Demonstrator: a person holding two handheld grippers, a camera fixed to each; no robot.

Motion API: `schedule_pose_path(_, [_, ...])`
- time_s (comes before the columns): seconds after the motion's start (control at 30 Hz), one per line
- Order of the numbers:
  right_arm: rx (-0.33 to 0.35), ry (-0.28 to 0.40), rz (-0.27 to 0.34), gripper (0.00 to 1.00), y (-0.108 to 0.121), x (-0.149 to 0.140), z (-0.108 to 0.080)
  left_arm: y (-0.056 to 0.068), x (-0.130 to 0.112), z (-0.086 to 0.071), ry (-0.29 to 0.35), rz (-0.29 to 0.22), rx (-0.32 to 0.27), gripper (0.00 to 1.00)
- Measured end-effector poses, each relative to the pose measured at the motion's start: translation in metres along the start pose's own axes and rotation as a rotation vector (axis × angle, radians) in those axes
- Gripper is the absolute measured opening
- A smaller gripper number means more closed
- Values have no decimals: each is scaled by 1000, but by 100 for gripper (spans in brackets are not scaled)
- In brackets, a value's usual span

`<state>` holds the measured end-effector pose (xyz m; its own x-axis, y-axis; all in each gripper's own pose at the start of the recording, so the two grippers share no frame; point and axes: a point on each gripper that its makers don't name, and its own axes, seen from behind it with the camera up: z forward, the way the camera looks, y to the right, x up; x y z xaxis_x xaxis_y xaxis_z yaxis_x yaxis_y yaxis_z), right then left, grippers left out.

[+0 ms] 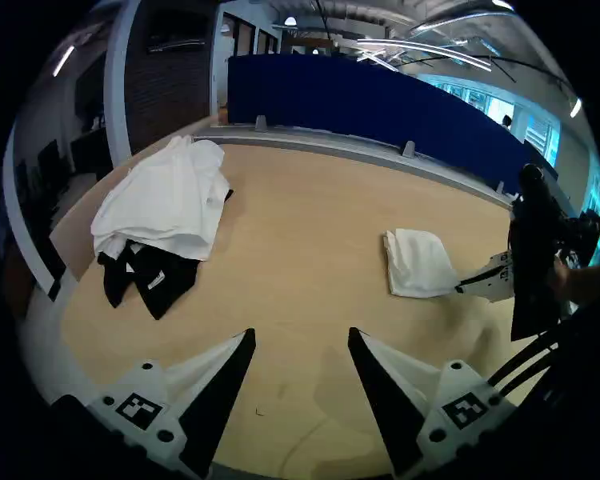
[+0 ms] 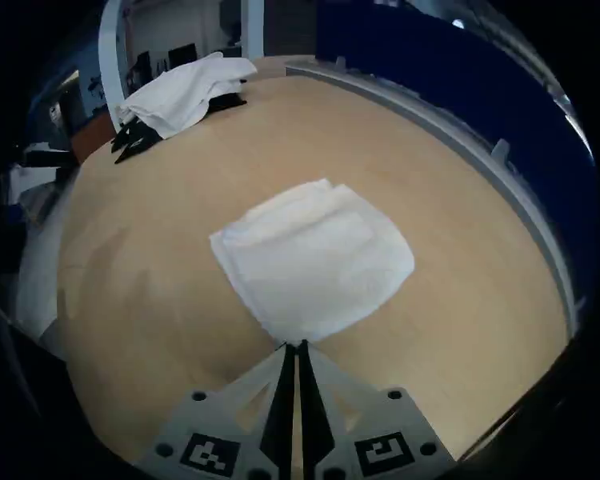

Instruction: Fold towel

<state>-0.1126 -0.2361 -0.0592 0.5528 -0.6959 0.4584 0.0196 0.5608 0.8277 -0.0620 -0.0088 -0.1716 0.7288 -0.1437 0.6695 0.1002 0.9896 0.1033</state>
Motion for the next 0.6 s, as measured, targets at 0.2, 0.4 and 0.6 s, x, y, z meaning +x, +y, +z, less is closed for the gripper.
schedule_pose_path(0.2, [-29,67,-28,3,11,36,-20,2,2,0,2,0,-5,85])
schedule_pose_path(0.4, [-54,124,-59,3,21,73,-43,4,7,-1,12,6,-12,85])
schedule_pose_path(0.6, [-75,179,-90,3,29,106,-70,7,12,-2,20,12,-18,85])
